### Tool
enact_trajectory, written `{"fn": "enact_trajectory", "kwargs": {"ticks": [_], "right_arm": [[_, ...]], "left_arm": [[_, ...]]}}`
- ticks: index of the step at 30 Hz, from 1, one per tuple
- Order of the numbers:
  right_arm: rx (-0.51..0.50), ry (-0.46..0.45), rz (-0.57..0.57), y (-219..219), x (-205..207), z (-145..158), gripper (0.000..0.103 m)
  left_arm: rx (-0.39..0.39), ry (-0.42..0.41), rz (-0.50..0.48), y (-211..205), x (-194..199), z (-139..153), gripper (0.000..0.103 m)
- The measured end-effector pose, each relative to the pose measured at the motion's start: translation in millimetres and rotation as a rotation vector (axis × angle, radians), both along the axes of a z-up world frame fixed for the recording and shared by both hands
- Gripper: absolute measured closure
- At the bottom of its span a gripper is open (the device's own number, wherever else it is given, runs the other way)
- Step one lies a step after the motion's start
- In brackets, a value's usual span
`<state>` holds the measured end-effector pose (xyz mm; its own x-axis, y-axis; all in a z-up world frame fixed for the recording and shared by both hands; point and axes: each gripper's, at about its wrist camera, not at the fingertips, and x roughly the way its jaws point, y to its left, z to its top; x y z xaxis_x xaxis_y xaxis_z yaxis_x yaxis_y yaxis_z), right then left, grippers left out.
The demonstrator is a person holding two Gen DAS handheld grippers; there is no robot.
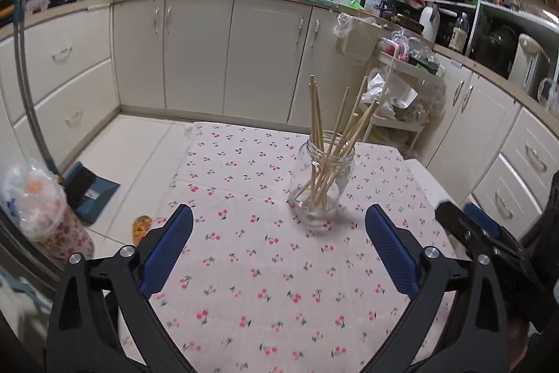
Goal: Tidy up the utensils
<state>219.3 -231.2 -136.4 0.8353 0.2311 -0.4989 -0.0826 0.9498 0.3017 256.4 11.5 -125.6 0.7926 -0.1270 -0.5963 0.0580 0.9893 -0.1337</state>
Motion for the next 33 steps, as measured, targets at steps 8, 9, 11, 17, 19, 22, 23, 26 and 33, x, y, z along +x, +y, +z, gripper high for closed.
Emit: {"fn": "enact_trajectory", "kwargs": {"ticks": [8,9,11,17,19,22,23,26,33], "right_arm": [[-0.019,0.105,-0.028,-4,-43,29,0.007],[-0.017,0.103,-0.033,-4,-50,34,0.007],[-0.026,0.093,-0.040,-2,-64,47,0.007],[-0.025,0.107,-0.018,4,-100,72,0.007],[-0.009,0.106,-0.019,2,-115,78,0.007],[-0.005,0.133,-0.021,2,-129,83,0.007],[-0.001,0.132,-0.020,3,-133,85,0.007],[0.016,0.115,-0.029,4,-152,89,0.007],[-0.011,0.081,-0.027,14,-184,95,0.007]], "left_arm": [[0.065,0.023,0.024,-7,-47,33,0.008],[0.068,0.025,0.025,-6,-51,36,0.008],[0.076,0.021,0.027,-6,-65,46,0.008],[0.086,0.001,0.036,-9,-107,69,0.008],[0.090,-0.002,0.034,-10,-118,74,0.008],[0.102,0.008,0.039,-13,-130,80,0.008],[0.104,0.019,0.041,-14,-134,80,0.008],[0.097,0.021,0.043,-14,-146,82,0.008],[0.094,0.038,0.044,-14,-172,88,0.008]]}}
